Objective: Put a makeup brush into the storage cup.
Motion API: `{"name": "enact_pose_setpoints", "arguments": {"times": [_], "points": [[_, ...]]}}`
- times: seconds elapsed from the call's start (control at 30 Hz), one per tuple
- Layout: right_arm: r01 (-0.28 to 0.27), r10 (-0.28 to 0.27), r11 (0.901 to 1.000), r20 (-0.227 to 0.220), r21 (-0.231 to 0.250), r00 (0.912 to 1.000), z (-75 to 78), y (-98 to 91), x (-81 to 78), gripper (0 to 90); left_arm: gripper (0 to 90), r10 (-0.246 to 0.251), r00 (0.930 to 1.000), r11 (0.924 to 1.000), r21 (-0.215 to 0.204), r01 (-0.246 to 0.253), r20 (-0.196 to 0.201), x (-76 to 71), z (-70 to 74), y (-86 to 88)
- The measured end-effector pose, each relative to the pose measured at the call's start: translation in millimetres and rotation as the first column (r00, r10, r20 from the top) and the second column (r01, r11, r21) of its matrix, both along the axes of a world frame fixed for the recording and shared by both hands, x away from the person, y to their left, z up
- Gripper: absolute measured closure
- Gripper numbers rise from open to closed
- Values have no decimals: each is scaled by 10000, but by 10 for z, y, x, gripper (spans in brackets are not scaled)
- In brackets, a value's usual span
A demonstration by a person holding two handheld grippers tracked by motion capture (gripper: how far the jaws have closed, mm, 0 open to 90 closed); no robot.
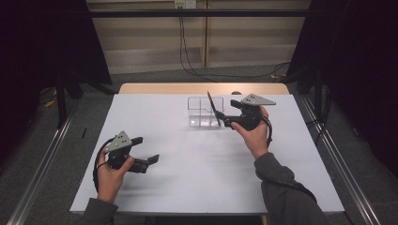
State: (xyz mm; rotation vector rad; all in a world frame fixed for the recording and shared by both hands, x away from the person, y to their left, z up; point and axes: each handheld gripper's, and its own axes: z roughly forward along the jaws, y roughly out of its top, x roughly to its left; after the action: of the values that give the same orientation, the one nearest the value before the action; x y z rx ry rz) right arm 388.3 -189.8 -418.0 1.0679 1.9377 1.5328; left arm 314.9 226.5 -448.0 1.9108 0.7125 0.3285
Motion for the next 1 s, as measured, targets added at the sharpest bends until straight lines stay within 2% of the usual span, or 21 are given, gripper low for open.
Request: {"name": "enact_pose_setpoints", "arguments": {"times": [1.0], "points": [[-384, 384, 9992, -4, -84, 9993, -31, -229, -292, 134, 25, -33, 10000, 10000, -18, 33, 64, -16, 19, -6]]}}
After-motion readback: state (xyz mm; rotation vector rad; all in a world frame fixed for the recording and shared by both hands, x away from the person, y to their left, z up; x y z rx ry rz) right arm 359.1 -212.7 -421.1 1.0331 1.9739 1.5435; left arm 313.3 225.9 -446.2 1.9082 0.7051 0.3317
